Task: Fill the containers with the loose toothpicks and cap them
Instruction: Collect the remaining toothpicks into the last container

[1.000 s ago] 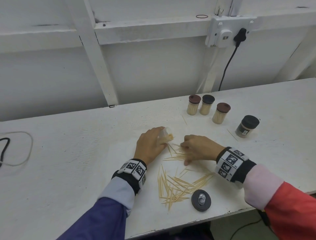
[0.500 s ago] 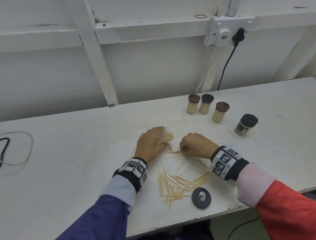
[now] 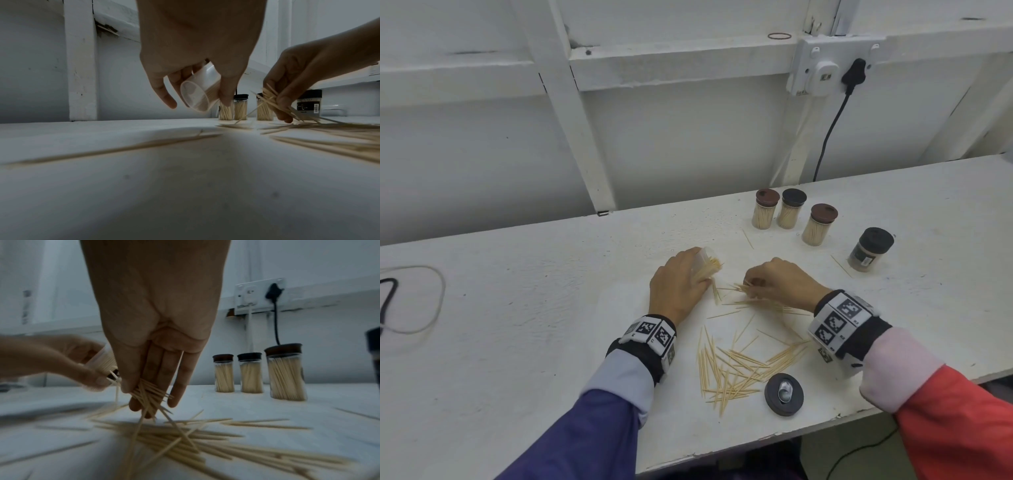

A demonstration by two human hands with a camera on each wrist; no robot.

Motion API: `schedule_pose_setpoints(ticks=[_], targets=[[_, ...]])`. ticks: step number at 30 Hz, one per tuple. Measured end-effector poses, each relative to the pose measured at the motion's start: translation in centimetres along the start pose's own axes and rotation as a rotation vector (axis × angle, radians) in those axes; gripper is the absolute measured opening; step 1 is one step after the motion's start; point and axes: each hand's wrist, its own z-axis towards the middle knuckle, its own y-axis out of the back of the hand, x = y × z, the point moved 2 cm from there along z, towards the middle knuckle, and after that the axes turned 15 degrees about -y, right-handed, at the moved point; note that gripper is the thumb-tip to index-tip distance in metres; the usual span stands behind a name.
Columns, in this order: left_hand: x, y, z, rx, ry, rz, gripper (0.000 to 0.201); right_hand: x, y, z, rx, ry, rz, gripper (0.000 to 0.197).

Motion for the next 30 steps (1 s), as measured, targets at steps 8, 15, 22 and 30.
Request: schedule_pose_setpoints(ticks=[8, 15, 22, 30], targets=[[-0.3, 0.1, -0.1, -0.01, -0.007, -0.036, 0.061, 0.8, 2.1, 0.5, -0.039, -0.018, 0.929, 0.006], [-0.8, 0.0, -0.1, 0.008, -0.056, -0.131, 0.06, 3.8, 3.7, 1.5, -0.183, -0.016, 1.436, 0.009], [-1.1, 0.1, -0.2, -0.037, -0.086, -0.25, 0.051, 5.8, 1.7, 2.1, -0.182, 0.007, 1.472, 0.014], [-1.0, 0.3, -0.2, -0.11, -0.084, -0.27, 0.051, 6.0, 0.4, 1.6, -0.108, 0.068, 1.448, 0.02]])
